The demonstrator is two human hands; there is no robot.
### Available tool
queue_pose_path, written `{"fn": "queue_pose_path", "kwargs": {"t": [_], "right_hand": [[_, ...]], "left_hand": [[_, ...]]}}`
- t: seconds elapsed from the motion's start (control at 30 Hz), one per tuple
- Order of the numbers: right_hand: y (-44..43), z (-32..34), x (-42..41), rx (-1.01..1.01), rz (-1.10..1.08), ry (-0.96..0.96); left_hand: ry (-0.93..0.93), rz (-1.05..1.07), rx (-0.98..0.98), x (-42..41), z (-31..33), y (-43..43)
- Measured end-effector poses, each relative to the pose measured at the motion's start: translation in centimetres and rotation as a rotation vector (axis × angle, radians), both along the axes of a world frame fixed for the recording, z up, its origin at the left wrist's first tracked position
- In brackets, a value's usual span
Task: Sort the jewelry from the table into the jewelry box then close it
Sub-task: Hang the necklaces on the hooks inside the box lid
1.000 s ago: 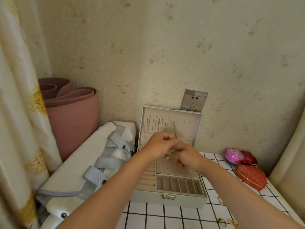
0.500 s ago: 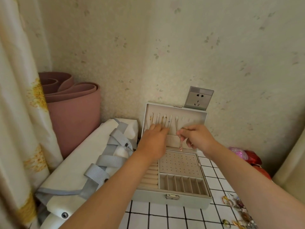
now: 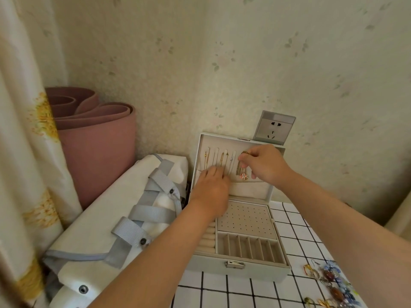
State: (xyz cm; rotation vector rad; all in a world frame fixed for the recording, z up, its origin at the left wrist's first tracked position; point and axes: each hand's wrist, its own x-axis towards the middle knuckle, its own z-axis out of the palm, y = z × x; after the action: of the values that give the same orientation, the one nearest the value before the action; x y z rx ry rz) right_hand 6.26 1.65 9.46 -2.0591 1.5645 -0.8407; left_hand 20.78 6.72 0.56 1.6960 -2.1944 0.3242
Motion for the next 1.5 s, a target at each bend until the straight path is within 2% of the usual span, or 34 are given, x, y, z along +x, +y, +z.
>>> {"fn": "queue_pose_path", "kwargs": {"t": [0.23, 0.3, 0.43, 0.67, 0.77, 0.9, 1.17, 1.5], "right_hand": [[0.1, -3.4, -0.3, -0.097, 0.088, 0.426], [0.7, -4.3, -0.4, -0.104, 0.102, 0.482], [1.0, -5.2, -0.7, -0.097, 0.078, 0.422], [1.9, -5.3, -1.5, -0.091, 0.147, 0.459], [2.1, -5.0, -2.3, -0.015, 0.181, 0.445], [2.9, -4.2, -4.1, -0.005, 0.197, 0.341], [8.6, -3.5, -10.9, 0.028, 0.107, 0.146], [16.1, -9.2, -20.7, 0.211, 0.068, 0.184]], "left_hand": [[0.059, -0.021, -0.009, 0.0, 0.3, -0.1], [0.073, -0.029, -0.004, 0.2, 0.5, 0.0], [0.082, -0.047, -0.012, 0.6, 0.7, 0.1], [0.095, -0.053, 0.01, 0.5, 1.0, 0.3], [0.078, -0.041, 0.032, 0.2, 1.0, 0.6], [0.113, -0.076, 0.048, -0.5, 1.1, 1.4], [0.236, -0.192, 0.077, -6.8, 2.4, 5.4], [0.244, -0.391, 0.192, -15.0, -0.6, 12.3]]}}
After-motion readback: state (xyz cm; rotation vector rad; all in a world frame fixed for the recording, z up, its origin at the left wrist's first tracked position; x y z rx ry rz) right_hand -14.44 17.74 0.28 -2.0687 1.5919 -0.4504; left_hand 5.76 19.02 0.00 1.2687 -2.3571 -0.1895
